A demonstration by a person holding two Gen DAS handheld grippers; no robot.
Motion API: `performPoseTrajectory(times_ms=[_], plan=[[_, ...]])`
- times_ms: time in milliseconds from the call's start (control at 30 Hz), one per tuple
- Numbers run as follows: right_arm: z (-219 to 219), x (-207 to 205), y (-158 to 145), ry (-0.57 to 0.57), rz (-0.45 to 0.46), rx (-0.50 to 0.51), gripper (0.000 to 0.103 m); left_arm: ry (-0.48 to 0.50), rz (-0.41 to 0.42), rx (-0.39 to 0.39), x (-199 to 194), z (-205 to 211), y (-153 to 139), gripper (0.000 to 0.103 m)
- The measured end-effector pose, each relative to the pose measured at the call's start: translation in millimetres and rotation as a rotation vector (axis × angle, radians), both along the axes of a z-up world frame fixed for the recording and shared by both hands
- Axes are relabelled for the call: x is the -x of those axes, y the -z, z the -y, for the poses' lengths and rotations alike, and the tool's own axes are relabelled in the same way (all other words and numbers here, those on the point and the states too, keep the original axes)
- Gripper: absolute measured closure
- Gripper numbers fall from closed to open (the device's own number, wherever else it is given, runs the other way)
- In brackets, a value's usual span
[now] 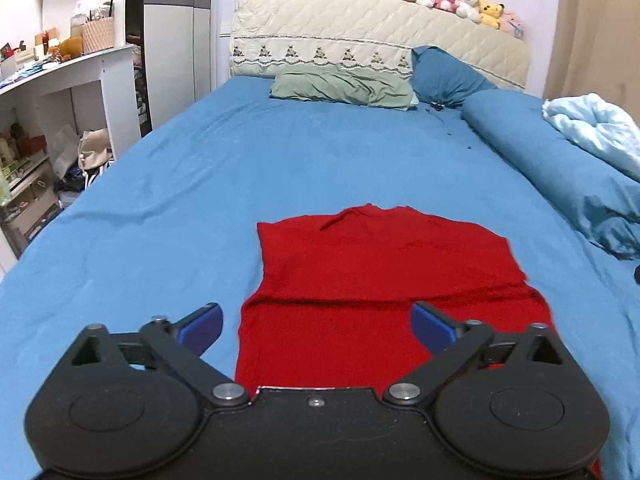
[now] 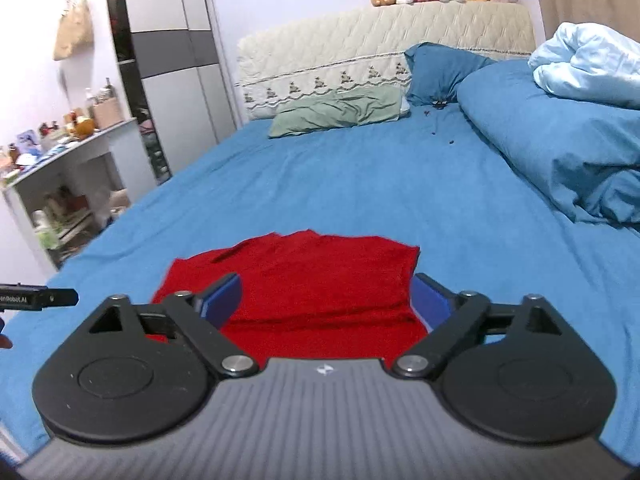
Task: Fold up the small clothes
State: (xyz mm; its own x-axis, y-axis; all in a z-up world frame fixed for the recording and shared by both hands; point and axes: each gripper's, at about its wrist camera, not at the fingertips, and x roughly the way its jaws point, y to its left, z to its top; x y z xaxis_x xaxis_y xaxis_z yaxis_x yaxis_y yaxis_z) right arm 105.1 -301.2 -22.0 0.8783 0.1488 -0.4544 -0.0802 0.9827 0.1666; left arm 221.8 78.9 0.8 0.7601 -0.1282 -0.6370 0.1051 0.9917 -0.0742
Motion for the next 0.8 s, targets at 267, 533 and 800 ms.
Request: performPoseTrajectory(times_ms=[267,533,800], plan=[[7,88,1,-0.001,-0.110,-0.044,0.000,0.000,-0.108,-0.027,66,-10,6,0.000],[5,136,58,0.022,-0.300,0.017,0.000,-0.035,-0.266,-0.031,106,-36,75,0.000],[-4,159,110,0.060,-0.407,0.061,0.000,-0.036,-0.269,0.009,126,-49,122,0.004]])
